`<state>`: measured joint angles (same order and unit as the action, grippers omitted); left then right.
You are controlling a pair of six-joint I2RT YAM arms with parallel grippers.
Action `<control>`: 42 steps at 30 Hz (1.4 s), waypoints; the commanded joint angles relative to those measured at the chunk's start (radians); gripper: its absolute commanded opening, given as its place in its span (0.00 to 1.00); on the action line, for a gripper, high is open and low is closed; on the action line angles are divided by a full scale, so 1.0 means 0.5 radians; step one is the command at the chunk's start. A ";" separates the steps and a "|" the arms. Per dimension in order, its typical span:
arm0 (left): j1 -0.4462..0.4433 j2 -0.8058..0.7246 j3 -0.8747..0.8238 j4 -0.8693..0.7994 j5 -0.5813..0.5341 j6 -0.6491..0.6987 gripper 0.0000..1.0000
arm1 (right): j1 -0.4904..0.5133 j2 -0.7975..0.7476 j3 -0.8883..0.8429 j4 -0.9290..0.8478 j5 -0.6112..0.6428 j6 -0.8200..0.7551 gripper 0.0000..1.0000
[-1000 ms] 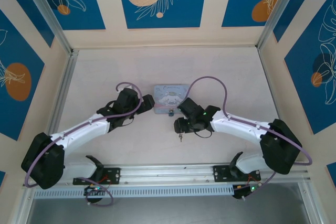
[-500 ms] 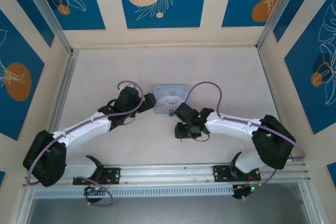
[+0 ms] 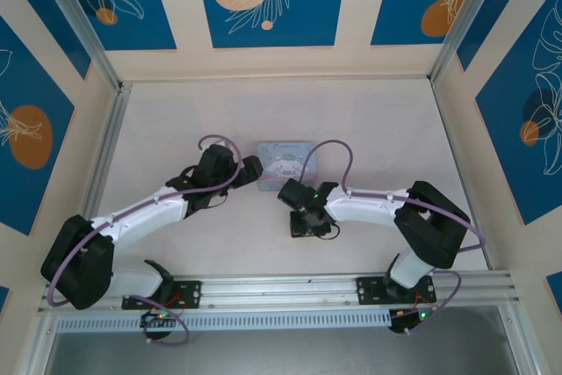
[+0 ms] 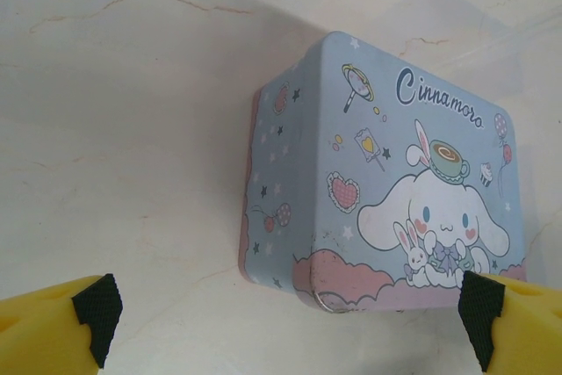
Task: Unlock a padlock with a key
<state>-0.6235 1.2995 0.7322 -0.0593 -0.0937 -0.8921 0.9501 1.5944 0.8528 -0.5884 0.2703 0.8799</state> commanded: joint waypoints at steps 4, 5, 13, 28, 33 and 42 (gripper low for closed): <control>0.016 0.018 0.014 0.060 0.043 -0.013 1.00 | 0.001 0.125 -0.002 0.136 0.084 0.066 0.39; 0.016 0.020 0.014 0.063 0.046 -0.014 1.00 | -0.002 0.128 -0.003 0.142 0.087 0.070 0.39; 0.016 0.024 0.014 0.070 0.052 -0.014 1.00 | 0.001 0.036 0.011 0.133 0.104 0.085 0.38; 0.015 0.057 0.023 0.091 0.068 -0.020 1.00 | 0.014 0.047 0.037 0.108 0.141 0.105 0.39; 0.014 0.049 0.030 0.083 0.065 -0.019 1.00 | 0.018 0.100 0.019 0.121 0.123 0.117 0.38; 0.016 0.061 0.045 0.076 0.068 -0.015 1.00 | 0.036 0.016 -0.074 0.133 0.115 0.155 0.27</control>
<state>-0.6228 1.3197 0.7322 -0.0330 -0.0784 -0.8925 0.9565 1.6028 0.8543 -0.5362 0.3386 0.9276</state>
